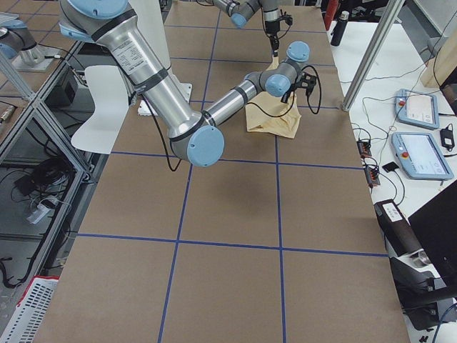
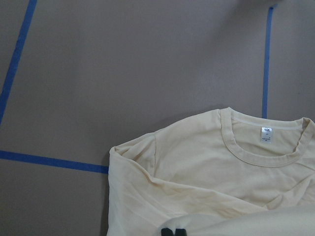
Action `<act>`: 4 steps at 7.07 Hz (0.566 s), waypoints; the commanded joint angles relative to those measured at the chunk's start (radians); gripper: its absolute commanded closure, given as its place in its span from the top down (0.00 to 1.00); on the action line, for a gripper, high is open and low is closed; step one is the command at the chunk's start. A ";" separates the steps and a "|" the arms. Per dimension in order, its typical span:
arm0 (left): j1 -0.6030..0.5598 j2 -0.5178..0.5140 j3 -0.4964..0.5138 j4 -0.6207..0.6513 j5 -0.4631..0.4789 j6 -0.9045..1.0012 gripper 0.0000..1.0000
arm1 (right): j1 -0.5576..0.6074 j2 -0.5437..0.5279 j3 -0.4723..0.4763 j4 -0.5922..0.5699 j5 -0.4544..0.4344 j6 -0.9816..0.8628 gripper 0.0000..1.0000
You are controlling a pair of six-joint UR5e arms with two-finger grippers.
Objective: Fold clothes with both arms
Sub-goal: 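Lay the hem down near the collar with both grippers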
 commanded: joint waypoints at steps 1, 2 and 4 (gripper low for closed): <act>0.001 -0.028 0.198 -0.235 0.004 -0.069 0.00 | -0.006 0.016 -0.127 0.123 -0.012 0.000 0.00; 0.000 -0.047 0.278 -0.299 0.006 -0.071 0.00 | -0.015 0.025 -0.170 0.148 -0.033 0.000 0.00; 0.004 -0.083 0.410 -0.406 0.007 -0.080 0.00 | -0.058 0.065 -0.274 0.186 -0.068 0.000 0.00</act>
